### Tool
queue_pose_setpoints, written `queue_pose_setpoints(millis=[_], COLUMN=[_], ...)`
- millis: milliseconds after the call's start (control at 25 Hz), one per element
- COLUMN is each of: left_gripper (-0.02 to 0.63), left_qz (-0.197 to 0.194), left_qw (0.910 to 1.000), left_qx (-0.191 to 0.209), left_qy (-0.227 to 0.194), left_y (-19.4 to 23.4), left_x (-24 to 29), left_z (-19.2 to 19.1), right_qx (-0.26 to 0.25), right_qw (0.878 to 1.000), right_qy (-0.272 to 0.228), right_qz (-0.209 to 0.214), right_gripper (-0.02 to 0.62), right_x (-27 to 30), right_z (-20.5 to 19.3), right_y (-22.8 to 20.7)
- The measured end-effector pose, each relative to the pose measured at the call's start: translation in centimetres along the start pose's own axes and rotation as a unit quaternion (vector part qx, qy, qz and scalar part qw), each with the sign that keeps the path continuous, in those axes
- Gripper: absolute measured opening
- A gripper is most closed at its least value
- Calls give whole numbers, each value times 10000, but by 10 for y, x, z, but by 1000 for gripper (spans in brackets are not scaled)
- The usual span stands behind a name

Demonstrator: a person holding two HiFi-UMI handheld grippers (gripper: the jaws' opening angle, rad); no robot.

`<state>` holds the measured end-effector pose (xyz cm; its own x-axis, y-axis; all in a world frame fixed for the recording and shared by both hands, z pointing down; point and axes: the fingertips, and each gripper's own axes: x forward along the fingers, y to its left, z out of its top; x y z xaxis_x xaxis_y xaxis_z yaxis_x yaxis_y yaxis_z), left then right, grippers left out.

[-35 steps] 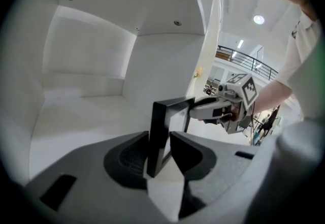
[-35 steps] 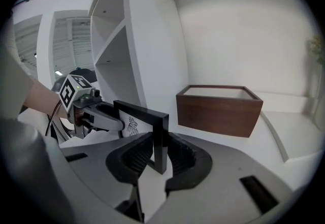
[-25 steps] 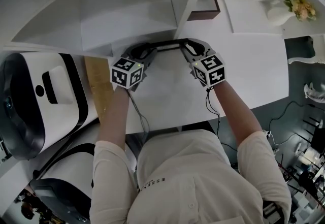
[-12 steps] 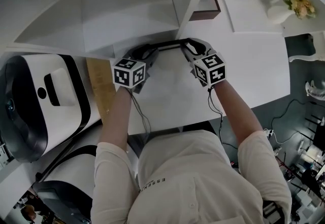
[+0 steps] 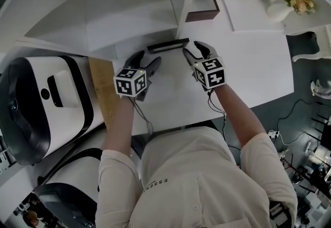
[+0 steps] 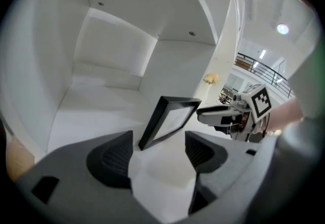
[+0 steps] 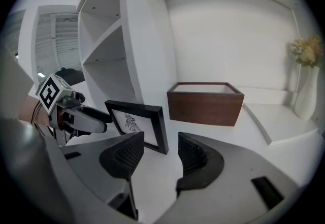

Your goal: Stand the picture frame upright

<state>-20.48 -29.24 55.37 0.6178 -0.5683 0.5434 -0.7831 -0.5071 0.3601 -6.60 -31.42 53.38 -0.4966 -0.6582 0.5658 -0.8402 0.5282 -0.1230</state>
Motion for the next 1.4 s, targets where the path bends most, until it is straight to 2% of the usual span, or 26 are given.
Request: queue_pose_setpoints(millis=[120,320,360,400,440,520,600,720,920,1120,1280,1400], left_gripper=[302,295,278,270,248,169,122,3,2,2,3,3], left_qz=[192,304,313,340,393,552,732,961,958,180,397,496], left_qw=[9994,9961,9951,9941,9929,9897,9858,9800,9746,9745,9693,9704], left_qx=[144,638,710,766,814,931,1070,1156,1280,1351,1681,1563], left_qy=[-245,-534,-609,-691,-777,-934,-1065,-1301,-1566,-1780,-1750,-1776], left_y=[-9,-46,-53,-60,-65,-73,-81,-90,-114,-153,-157,-153], left_x=[-18,-49,-54,-59,-64,-76,-87,-103,-124,-138,-140,-141], left_z=[6,19,23,26,28,33,38,50,69,79,84,85], right_qx=[25,40,56,53,20,-120,-300,-484,-742,-932,-865,-794], right_qw=[10000,9992,9988,9983,9978,9967,9952,9922,9835,9775,9762,9749], right_qy=[-33,-343,-460,-573,-667,-800,-908,-1058,-1492,-1769,-1862,-1941], right_qz=[18,179,155,100,53,68,201,450,696,673,692,754], right_gripper=[202,189,152,87,57,40,28,17,15,15,15,15], right_x=[-11,-44,-52,-60,-69,-83,-97,-115,-146,-169,-175,-177], right_z=[3,18,24,30,35,42,48,57,80,89,89,89], right_y=[10,22,22,21,21,25,31,39,49,51,47,46])
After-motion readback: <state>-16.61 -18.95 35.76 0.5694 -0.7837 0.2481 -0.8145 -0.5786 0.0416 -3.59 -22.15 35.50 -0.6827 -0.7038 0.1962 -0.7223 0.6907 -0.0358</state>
